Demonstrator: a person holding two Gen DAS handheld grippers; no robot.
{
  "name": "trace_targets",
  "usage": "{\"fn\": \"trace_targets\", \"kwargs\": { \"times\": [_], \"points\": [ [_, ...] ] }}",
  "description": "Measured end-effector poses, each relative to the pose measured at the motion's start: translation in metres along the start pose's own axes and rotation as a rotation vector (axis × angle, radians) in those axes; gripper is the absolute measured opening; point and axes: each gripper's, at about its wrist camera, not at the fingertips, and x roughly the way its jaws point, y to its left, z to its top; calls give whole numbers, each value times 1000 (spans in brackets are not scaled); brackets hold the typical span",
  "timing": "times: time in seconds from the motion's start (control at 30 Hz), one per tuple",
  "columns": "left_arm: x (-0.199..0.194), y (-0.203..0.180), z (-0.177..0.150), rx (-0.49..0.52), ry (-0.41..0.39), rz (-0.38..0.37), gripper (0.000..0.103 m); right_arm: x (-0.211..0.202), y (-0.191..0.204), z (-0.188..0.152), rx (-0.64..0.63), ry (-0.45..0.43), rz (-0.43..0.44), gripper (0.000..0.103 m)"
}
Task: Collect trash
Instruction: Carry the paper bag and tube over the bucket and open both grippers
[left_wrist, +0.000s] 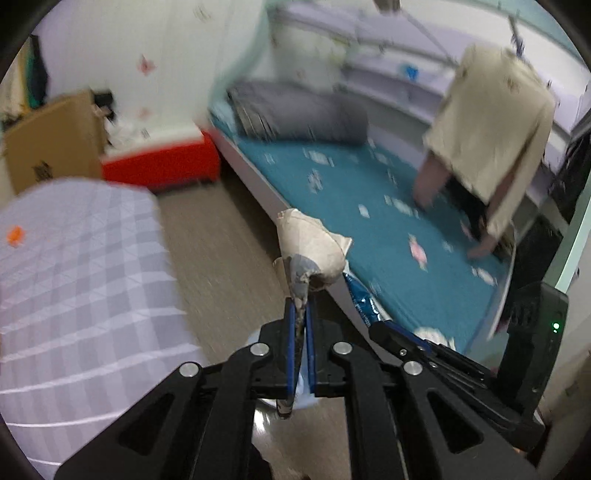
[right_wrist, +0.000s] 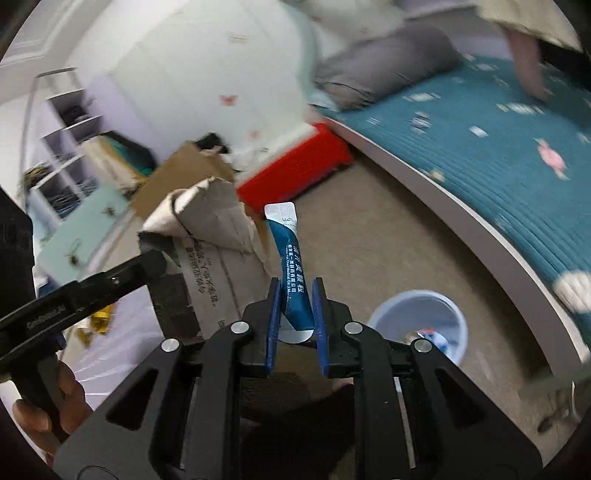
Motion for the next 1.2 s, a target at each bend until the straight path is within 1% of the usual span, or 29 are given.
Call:
{"fn": "trace_targets", "kwargs": {
  "times": [0.07,0.13,0.27,0.37,0.43,0.5,0.53,0.6,0.63,0.7,0.8,0.87,1.03,1.2],
  "points": [
    [37,-7,-7,-1,75,-19,5,4,-25,-8,44,12,-26,17],
    [65,-13,-10,5,125,-16,5,5,-43,-13,73,12,-50,17],
    [110,-26,-14,18,196,-24,5,12,-67,-16,118,-2,-96,17],
    [137,-37,-14,38,226,-24,5,15,-85,-17,145,-5,-113,17],
    [145,-41,-13,59,228,-26,6,19,-92,-17,154,-10,-117,17],
    [154,-46,-11,91,220,-23,10,23,-96,-17,161,-10,-121,17],
    [159,-48,-11,106,222,-7,15,26,-99,-17,166,-8,-124,17],
    [165,-48,-11,115,242,-15,61,31,-105,-19,172,2,-129,17],
    [165,-46,-12,124,229,19,65,33,-107,-21,180,10,-128,17],
    [168,-44,-14,139,223,77,65,37,-111,-24,186,21,-135,17],
    [173,-33,-18,104,262,72,65,41,-114,-28,196,36,-134,17],
    [174,-28,-21,97,273,80,65,44,-115,-31,196,44,-132,17],
    [171,-25,-26,106,277,114,69,47,-110,-32,192,56,-125,17],
    [165,-24,-28,107,274,121,71,51,-104,-32,183,60,-121,17]
  ]
}}
